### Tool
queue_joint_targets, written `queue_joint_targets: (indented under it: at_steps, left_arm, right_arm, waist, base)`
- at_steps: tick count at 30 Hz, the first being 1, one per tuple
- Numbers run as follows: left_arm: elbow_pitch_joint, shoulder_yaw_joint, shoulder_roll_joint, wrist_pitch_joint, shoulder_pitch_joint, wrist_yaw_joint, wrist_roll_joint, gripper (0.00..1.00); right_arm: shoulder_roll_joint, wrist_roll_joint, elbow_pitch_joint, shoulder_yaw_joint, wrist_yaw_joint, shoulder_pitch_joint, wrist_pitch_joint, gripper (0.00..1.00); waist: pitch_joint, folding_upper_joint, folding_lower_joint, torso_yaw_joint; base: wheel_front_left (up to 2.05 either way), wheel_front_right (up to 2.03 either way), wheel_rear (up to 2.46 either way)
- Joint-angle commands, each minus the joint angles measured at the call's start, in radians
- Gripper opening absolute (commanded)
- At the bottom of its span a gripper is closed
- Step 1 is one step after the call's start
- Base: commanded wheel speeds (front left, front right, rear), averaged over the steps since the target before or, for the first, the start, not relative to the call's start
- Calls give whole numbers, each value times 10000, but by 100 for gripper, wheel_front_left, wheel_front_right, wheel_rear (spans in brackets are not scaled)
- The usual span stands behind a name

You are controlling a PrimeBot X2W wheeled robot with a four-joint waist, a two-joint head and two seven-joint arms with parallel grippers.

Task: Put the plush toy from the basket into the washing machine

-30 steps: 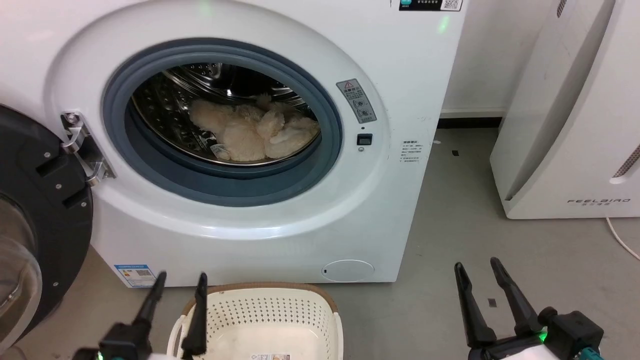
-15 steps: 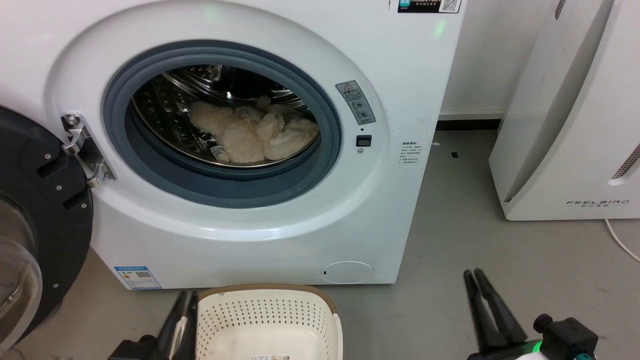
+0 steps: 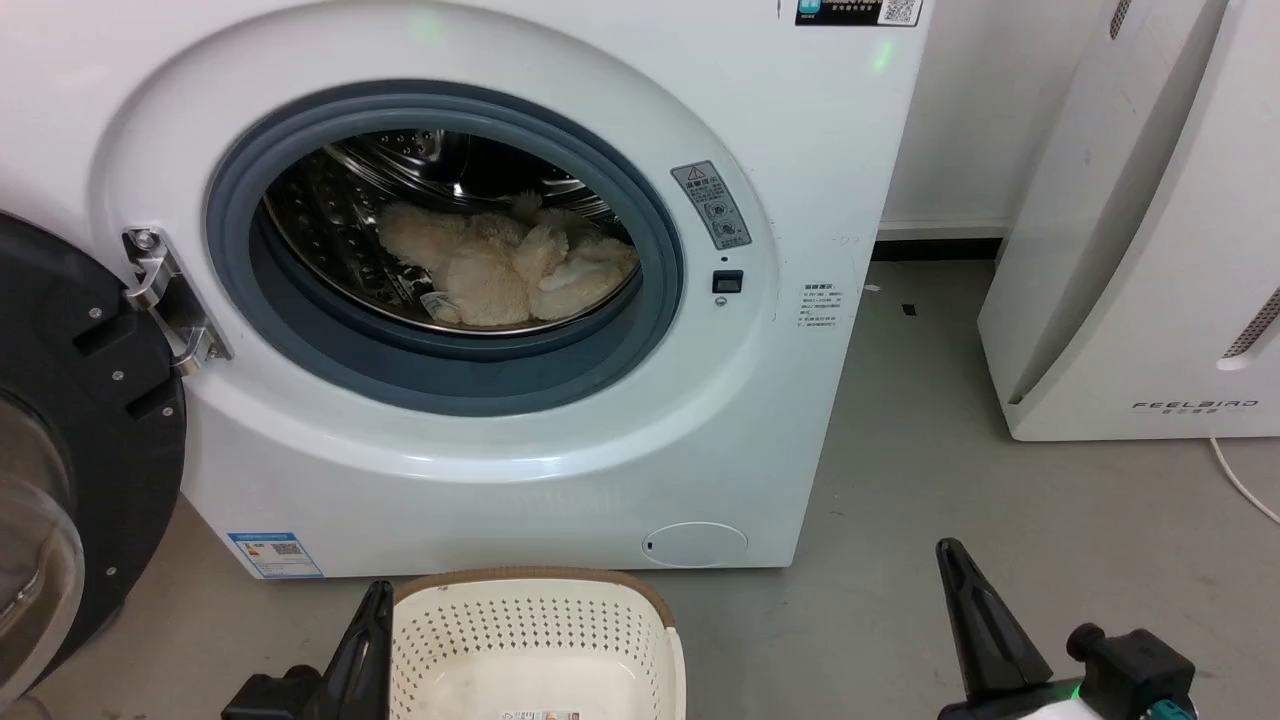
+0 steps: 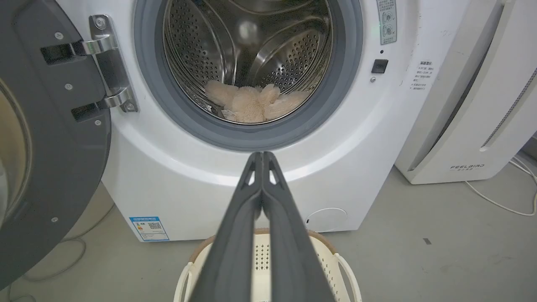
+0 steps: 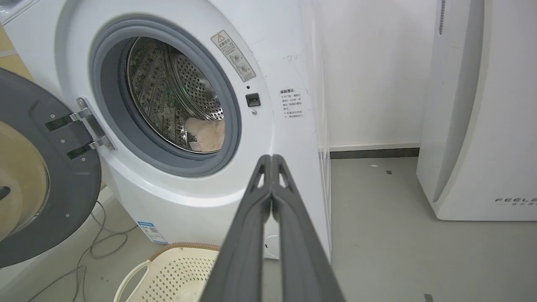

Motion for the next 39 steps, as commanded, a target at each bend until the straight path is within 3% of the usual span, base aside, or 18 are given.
queue_joint_targets:
  at_steps: [1,39]
  left_arm:
    - [-32,79,-46,29,-140,-55,126,0]
    - [-158,643,-657,805,-568,-322,1018,0]
  right_arm:
    - [0,-139,-49,-48,-1,-84,29,0]
    - [-1,-929,-223,-462,-3,-358,810,0]
  waist:
    - [0,0,0,2]
    - [6,0,0,63]
  base:
    - [0,0,0]
    - [0,0,0]
